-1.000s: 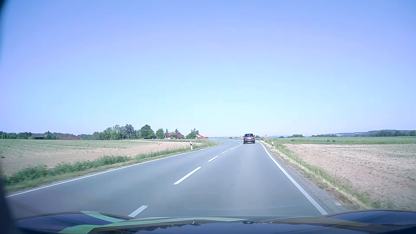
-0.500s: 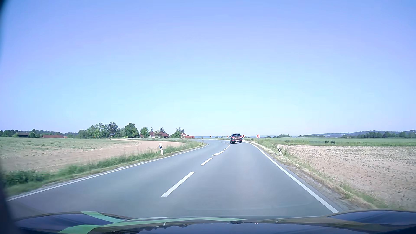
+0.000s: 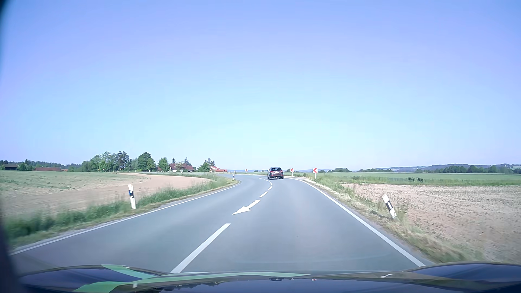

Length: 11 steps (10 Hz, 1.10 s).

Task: Follow the waypoints while adhering to traffic rules and regulations

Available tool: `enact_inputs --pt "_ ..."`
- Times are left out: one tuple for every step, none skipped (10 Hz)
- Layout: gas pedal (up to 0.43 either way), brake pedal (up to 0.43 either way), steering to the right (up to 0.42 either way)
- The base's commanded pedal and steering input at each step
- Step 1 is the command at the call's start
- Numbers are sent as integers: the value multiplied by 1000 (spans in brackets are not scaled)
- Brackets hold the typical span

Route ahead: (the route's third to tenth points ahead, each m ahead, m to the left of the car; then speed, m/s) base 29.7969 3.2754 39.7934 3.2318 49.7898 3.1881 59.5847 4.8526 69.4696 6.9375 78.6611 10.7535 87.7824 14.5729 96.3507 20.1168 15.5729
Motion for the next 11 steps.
enact_inputs --pt "138 0 25" --pt "138 0 24" --pt "138 0 21" --pt "138 0 16" --pt "130 0 14" --pt "118 0 14" --pt "79 0 12" --pt "28 0 9" --pt "28 0 -6" --pt "28 0 -25" --pt "39 0 -25"
